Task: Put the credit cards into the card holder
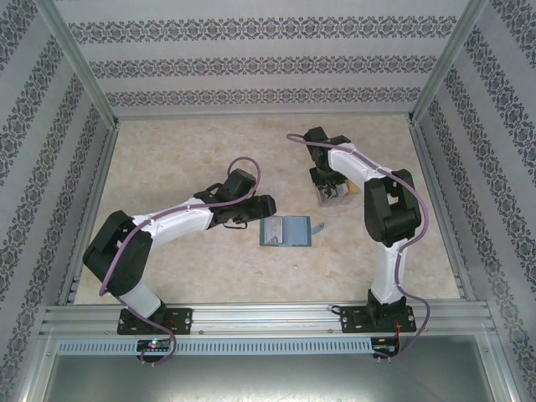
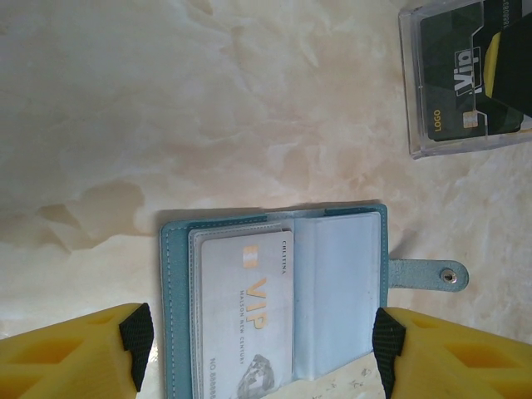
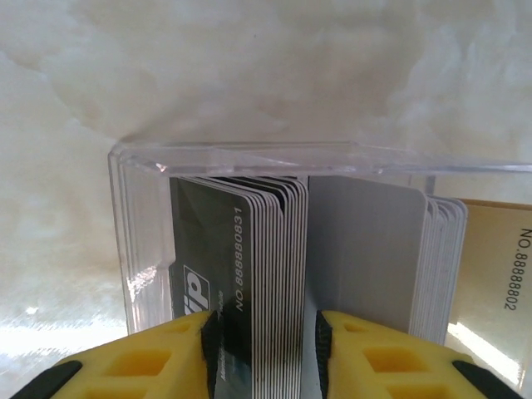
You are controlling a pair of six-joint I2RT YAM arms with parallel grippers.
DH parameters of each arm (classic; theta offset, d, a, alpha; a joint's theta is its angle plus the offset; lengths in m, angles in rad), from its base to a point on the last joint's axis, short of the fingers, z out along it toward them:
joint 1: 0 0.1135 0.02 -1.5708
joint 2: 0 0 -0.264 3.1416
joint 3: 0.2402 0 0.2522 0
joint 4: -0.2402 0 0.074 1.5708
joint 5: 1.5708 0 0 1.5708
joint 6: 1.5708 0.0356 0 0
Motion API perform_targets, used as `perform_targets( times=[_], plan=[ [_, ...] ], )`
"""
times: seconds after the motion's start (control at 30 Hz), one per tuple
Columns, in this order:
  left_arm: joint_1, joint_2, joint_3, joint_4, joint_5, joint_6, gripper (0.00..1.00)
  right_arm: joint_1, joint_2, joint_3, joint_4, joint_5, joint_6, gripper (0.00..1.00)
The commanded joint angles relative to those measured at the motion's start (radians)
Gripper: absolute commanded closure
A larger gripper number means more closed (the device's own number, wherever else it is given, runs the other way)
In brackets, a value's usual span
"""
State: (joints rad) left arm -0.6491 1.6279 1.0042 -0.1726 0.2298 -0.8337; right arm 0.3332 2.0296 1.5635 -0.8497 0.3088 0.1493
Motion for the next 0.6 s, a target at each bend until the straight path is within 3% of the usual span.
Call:
perform_targets(
  times=[0.0,0.17,0.57],
  plan=[
    [-0.009,-0.019,-0.012,0.007,-0.015,0.004,0.28,0.023,0.02,0.025,-0.028,0.107,-0.018,0.63],
    [-0.009,-0.016,-0.012,-0.001,-0.015,0.002,0.27,0.035,-0.012,0.002,-0.007,0.183,-0.017,0.63],
    [-0.009,-0.009,-0.011,0.001,-0.006,-0.004,0.28,0.023,-0.055,-0.037,0.019,0.176,-0.017,0.75]
  ],
)
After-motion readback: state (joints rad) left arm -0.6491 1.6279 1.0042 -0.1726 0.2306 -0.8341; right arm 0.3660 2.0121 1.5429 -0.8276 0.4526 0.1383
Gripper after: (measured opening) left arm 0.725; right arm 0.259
